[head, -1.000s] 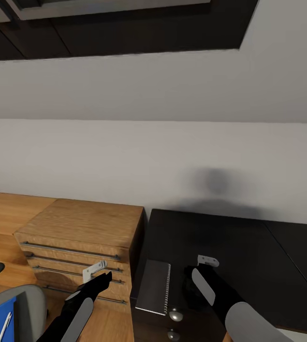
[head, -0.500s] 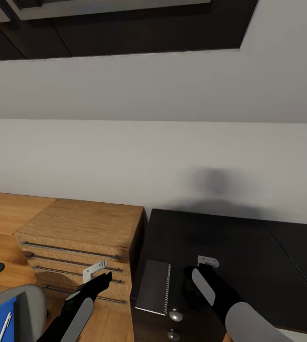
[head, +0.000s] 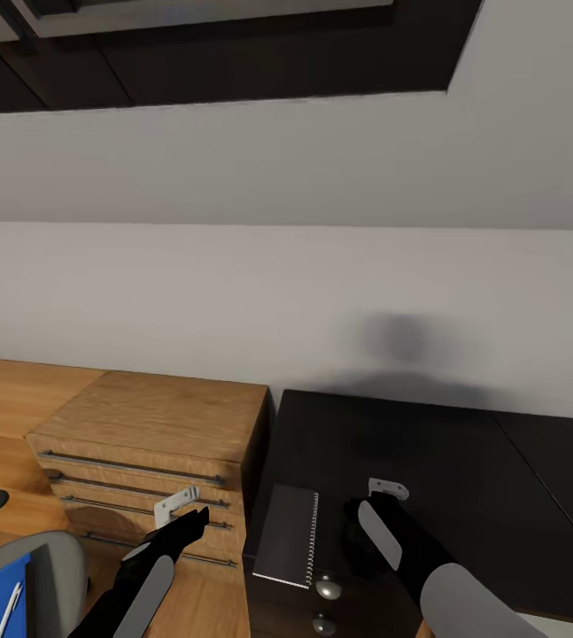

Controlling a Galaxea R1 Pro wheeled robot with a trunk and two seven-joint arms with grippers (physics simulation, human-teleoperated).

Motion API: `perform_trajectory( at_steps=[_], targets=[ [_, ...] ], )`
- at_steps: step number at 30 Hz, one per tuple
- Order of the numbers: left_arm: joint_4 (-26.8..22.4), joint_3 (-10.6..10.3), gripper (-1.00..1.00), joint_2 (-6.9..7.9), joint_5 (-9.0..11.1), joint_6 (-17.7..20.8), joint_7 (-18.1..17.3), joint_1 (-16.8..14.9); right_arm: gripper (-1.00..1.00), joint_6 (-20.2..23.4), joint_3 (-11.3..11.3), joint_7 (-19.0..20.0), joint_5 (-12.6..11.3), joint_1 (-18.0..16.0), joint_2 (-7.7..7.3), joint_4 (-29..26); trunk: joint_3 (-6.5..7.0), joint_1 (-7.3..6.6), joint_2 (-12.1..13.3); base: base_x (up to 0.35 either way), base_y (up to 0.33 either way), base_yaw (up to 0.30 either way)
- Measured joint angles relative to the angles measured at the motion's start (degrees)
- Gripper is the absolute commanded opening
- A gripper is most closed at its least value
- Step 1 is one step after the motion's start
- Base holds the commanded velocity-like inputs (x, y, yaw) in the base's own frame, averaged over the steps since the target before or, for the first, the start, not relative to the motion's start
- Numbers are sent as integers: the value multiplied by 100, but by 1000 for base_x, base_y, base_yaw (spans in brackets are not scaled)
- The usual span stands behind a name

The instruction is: In the bedroom, organize the workspace by keeping the computer under the desk, ensuring the monitor is on the desk, placing the keyboard on the desk next to the monitor, placing the mouse on the desk next to the keyboard, moving the folder from the swivel chair onto the desk next to the mouse, stacking the notebook on top of the folder with the pen on top of the notebook, and positioning the swivel chair next to the desk.

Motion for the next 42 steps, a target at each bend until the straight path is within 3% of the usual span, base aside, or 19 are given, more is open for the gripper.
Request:
perform_trajectory(
  at_steps=[13,42],
  targets=[
    [12,0,100,7,-9,0,-2,0,100,247,-189,14,4,0,-2,-5,0,0,0,0,0,0],
    [53,0,100,44,-17,-8,-16,0,100,256,-200,20,5,0,2,-5,0,0,0,-33,0,0]
  ],
)
